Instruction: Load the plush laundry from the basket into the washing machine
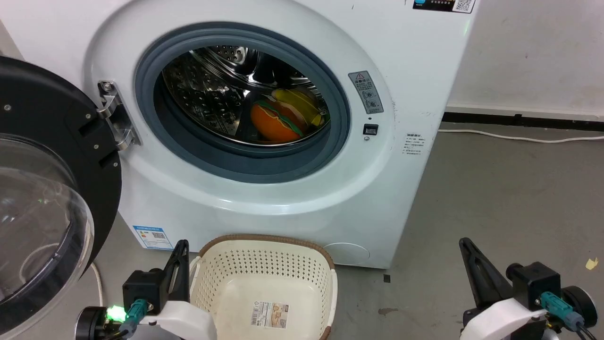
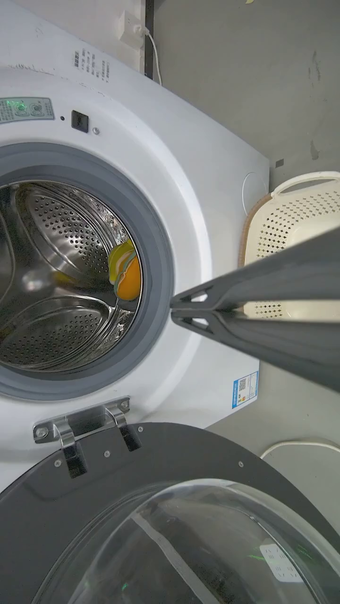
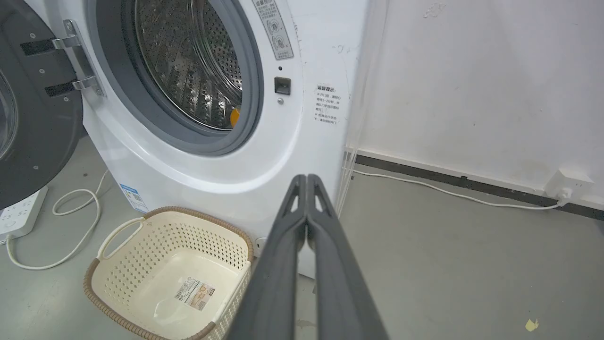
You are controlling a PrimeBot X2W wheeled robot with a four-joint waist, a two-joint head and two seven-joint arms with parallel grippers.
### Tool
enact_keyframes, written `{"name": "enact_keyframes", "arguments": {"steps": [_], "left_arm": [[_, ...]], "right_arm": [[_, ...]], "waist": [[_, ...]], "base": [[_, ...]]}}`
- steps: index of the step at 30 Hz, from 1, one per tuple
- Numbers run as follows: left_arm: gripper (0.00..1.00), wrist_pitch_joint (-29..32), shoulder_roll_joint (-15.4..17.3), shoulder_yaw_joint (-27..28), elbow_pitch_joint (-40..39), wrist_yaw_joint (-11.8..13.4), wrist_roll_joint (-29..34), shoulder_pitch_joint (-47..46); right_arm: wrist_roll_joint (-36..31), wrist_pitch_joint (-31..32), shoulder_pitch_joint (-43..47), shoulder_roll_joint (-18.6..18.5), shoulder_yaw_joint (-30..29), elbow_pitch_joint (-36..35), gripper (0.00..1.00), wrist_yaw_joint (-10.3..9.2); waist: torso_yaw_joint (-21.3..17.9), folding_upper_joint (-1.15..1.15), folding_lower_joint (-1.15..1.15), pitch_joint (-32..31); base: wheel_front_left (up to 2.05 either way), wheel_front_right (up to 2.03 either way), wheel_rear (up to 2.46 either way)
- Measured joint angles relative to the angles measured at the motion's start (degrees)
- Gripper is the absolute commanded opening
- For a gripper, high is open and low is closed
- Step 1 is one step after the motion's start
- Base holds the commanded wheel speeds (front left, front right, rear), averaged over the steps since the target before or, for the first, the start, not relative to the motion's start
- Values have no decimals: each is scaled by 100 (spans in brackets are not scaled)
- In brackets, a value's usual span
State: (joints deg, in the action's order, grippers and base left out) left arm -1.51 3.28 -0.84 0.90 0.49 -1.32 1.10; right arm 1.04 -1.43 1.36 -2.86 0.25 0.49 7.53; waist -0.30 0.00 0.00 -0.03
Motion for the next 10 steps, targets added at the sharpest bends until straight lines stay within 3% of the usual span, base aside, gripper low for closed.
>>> {"name": "enact_keyframes", "arguments": {"steps": [10], "left_arm": [[0,145,-30,52,-55,-20,85,-19]], "right_arm": [[-60,134,-68,0,-8,-20,0,0]], "waist": [[30,0,0,3]], "base": [[0,0,0]]}}
